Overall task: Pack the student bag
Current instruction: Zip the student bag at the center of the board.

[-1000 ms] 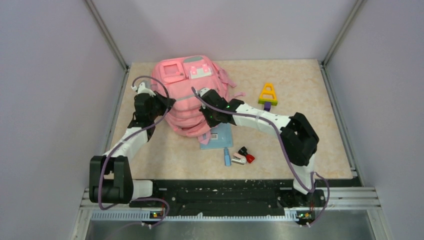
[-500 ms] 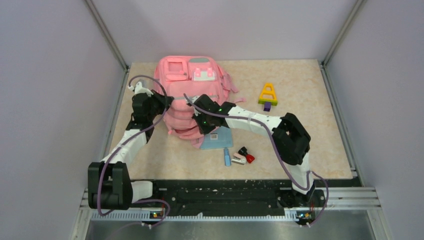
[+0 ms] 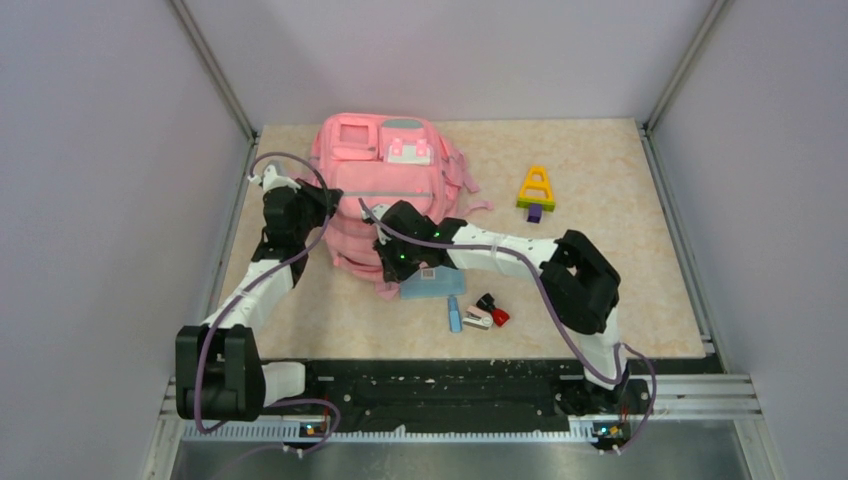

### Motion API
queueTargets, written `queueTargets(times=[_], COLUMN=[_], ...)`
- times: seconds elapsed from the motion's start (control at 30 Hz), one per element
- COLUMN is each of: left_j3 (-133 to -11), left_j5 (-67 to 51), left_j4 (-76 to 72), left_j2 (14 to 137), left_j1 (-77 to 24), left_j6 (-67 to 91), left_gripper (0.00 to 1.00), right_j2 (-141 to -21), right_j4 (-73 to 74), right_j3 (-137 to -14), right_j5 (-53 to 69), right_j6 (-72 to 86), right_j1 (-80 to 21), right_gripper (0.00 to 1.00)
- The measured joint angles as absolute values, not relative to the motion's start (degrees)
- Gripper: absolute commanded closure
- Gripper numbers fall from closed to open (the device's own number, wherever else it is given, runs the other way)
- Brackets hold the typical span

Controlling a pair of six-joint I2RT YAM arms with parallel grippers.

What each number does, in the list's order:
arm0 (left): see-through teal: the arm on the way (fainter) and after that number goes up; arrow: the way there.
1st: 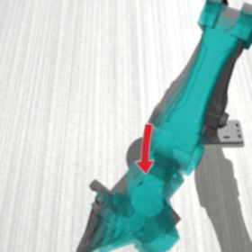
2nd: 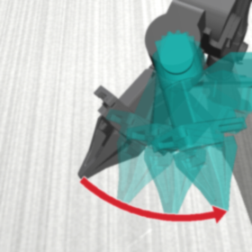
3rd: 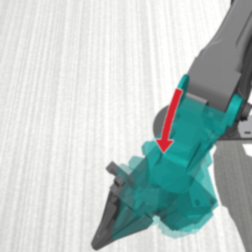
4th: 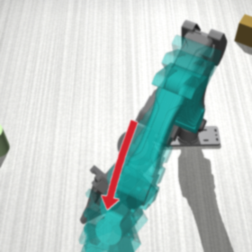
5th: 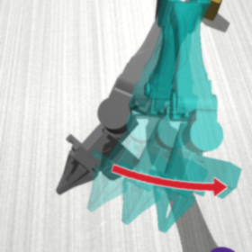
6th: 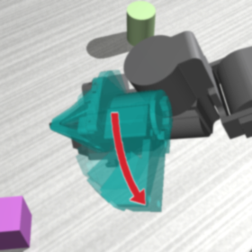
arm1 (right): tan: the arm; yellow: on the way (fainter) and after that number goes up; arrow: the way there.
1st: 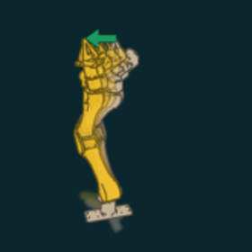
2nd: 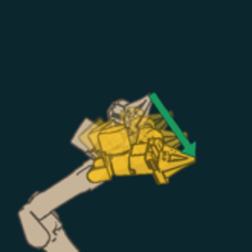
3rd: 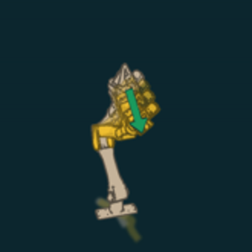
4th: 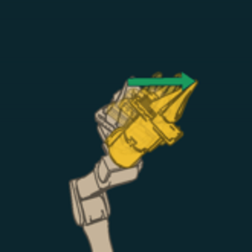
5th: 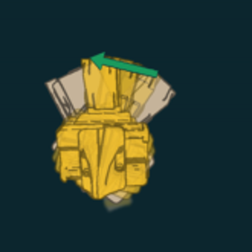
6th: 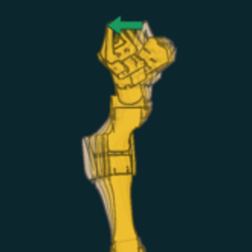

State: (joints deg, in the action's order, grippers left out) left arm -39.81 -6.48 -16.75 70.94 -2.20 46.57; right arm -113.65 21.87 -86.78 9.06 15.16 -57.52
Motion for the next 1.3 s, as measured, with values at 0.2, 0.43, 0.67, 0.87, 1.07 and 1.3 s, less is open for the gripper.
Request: queueTargets(times=[0.2,0.43,0.67,0.87,1.07,1.3], left_j3=[-39.5,-39.3,-39.1,-39.1,-39.1,-38.6], left_j5=[-6.4,-6.4,-5.3,-3.9,-3.6,-5.1], left_j4=[-17.4,-17.5,-17.0,-16.9,-16.5,-14.9], left_j2=[70.8,70.8,70.7,69.9,69.5,68.2], left_j1=[-2.2,-2.2,-1.3,-1.2,-1.1,-0.6], left_j6=[48.1,48.3,48.4,48.0,47.4,46.3], left_gripper=[1.0,1.0,1.0,1.0,1.0,1.0], right_j2=[-118.8,-123.2,-126.3,-127.0,-126.8,-112.3], right_j4=[19.4,15.6,12.6,8.9,6.4,2.1], right_j3=[-94.0,-96.9,-99.3,-98.9,-97.6,-78.6], right_j5=[10.7,12.1,13.5,14.9,17.9,22.8], right_j6=[14.9,11.1,8.0,7.1,6.5,4.5], right_j1=[-59.5,-60.3,-60.3,-60.2,-60.2,-62.2], right_gripper=[1.0,1.0,0.98,0.78,0.46,0.27])
